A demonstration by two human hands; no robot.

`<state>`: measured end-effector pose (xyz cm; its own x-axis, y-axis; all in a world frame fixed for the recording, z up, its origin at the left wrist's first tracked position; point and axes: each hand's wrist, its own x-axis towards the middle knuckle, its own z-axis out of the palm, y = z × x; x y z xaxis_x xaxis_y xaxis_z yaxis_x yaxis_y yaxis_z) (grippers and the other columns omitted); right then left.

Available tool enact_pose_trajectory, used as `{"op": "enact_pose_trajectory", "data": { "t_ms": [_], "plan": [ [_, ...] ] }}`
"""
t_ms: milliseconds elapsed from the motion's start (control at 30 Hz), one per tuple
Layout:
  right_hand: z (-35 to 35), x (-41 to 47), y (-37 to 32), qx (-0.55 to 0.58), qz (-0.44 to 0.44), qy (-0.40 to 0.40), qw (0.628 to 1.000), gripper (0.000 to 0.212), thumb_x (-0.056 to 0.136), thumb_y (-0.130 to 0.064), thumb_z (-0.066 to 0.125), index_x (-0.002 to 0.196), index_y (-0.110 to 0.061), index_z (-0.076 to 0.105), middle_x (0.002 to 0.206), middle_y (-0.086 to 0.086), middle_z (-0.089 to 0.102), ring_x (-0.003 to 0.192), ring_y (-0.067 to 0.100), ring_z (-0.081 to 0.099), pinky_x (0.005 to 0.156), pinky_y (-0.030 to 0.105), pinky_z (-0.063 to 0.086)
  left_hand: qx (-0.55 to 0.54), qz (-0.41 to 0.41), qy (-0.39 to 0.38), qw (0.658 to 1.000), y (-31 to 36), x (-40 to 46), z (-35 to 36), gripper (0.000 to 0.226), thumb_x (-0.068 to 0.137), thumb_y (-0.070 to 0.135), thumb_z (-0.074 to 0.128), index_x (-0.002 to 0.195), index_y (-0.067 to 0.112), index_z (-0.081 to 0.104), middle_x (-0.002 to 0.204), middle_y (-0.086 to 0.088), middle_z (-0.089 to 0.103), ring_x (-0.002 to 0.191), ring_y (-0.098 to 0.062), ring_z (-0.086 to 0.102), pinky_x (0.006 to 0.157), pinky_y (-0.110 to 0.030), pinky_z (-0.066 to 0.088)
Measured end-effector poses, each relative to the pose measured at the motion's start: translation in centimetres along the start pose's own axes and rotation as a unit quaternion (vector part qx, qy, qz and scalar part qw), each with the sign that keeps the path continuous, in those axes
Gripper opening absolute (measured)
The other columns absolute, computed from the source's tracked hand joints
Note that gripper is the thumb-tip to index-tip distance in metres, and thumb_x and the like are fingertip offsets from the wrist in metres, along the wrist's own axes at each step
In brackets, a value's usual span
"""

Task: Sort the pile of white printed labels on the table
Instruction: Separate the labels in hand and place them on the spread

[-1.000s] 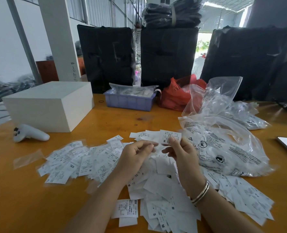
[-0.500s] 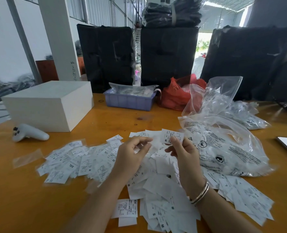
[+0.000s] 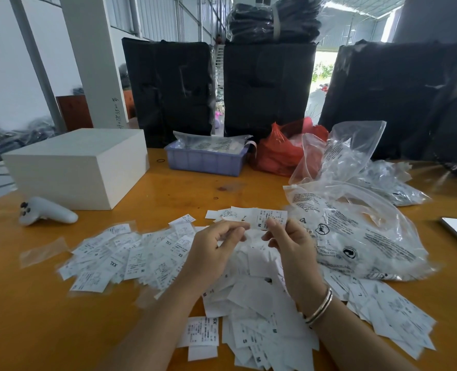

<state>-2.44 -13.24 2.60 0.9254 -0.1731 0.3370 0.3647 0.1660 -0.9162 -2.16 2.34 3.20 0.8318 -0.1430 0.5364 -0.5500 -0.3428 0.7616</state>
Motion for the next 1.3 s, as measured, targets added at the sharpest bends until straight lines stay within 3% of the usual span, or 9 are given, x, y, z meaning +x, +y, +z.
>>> {"op": "enact_pose_trajectory", "data": {
  "t_ms": [300,433,533,700,833,1000,1100,1200,1300],
  "plan": [
    [-0.6,0.1,0.8,-0.127,-0.023,-0.093,0.987,0.021,0.088,-0.018,0.064,0.082,0.001,0.06,0.071,0.009,0.063,0.064,0.011,0.06,0.056,0.017,0.045,-0.081,-0.068,0.005,0.994,-0.2,0.3,-0.2,0.015,0.09,0.022,0.062,0.086,0.037,0.066,0.076,0.026,0.069,0.077,0.007,0.063,0.067,-0.005,0.046],
    [-0.6,0.1,1.0,-0.243,-0.049,-0.091,0.965,0.022,0.087,-0.022,0.066,0.071,-0.015,0.053,0.061,0.002,0.055,0.052,0.015,0.048,0.048,0.025,0.039,-0.086,-0.085,-0.022,0.992,-0.5,0.4,-0.2,0.015,0.086,0.021,0.069,0.085,0.035,0.07,0.082,0.022,0.071,0.08,0.004,0.066,0.069,-0.008,0.048],
    [-0.1,0.1,0.7,-0.218,-0.037,-0.052,0.974,0.02,0.085,-0.022,0.067,0.092,-0.034,0.052,0.073,0.006,0.067,0.064,0.022,0.062,0.055,0.028,0.048,-0.091,-0.093,-0.022,0.991,-0.6,0.3,0.0,0.015,0.085,0.019,0.07,0.087,0.034,0.07,0.083,0.017,0.073,0.077,-0.001,0.068,0.068,-0.01,0.05],
    [0.5,-0.2,1.0,-0.252,-0.089,-0.018,0.963,0.016,0.089,-0.018,0.063,0.097,-0.031,0.063,0.074,-0.012,0.068,0.067,-0.002,0.063,0.06,0.015,0.047,-0.101,-0.107,0.017,0.989,-0.5,0.3,0.1,0.015,0.086,0.018,0.069,0.088,0.033,0.069,0.085,0.024,0.071,0.081,0.006,0.067,0.066,-0.004,0.047],
    [1.0,-0.7,1.2,-0.323,-0.111,-0.087,0.936,0.027,0.094,-0.019,0.055,0.119,-0.026,0.064,0.086,-0.021,0.065,0.071,-0.016,0.057,0.062,0.004,0.041,-0.094,-0.12,0.038,0.988,-0.7,0.3,0.1,0.013,0.086,0.02,0.068,0.089,0.033,0.069,0.085,0.024,0.071,0.082,0.007,0.066,0.064,-0.003,0.046],
    [1.6,-1.1,1.3,-0.368,-0.123,-0.17,0.906,0.045,0.096,-0.026,0.051,0.137,-0.036,0.036,0.124,-0.012,0.059,0.104,-0.009,0.051,0.091,0.009,0.039,-0.095,-0.143,0.065,0.983,-1.1,0.4,-0.2,0.01,0.087,0.023,0.067,0.091,0.032,0.069,0.085,0.024,0.07,0.081,0.008,0.065,0.062,-0.003,0.045],
    [1.4,-1.2,0.7,-0.425,-0.144,-0.193,0.873,0.045,0.098,-0.033,0.045,0.142,-0.03,0.034,0.141,-0.01,0.046,0.126,0.004,0.043,0.107,0.033,0.035,-0.079,-0.146,0.075,0.983,-1.1,0.5,-0.3,0.01,0.088,0.024,0.066,0.088,0.033,0.069,0.083,0.022,0.07,0.081,0.007,0.064,0.063,-0.005,0.047],
    [0.3,-0.1,-1.4,-0.427,-0.166,-0.098,0.883,0.044,0.095,-0.035,0.044,0.138,-0.025,0.042,0.134,-0.006,0.052,0.118,0.013,0.051,0.101,0.036,0.043,-0.026,-0.173,0.126,0.977,-1.5,0.9,-0.8,0.005,0.088,0.031,0.065,0.086,0.036,0.065,0.08,0.014,0.069,0.078,0.0,0.063,0.061,-0.013,0.048],
    [-2.3,2.8,-4.3,-0.369,-0.21,0.082,0.902,0.03,0.093,-0.015,0.05,0.121,-0.017,0.06,0.106,-0.004,0.061,0.081,0.007,0.057,0.077,0.021,0.05,0.051,-0.199,0.165,0.965,-2.1,1.0,-1.7,0.007,0.089,0.033,0.063,0.094,0.028,0.063,0.086,0.011,0.065,0.078,-0.005,0.06,0.06,-0.017,0.045]
  ]
}}
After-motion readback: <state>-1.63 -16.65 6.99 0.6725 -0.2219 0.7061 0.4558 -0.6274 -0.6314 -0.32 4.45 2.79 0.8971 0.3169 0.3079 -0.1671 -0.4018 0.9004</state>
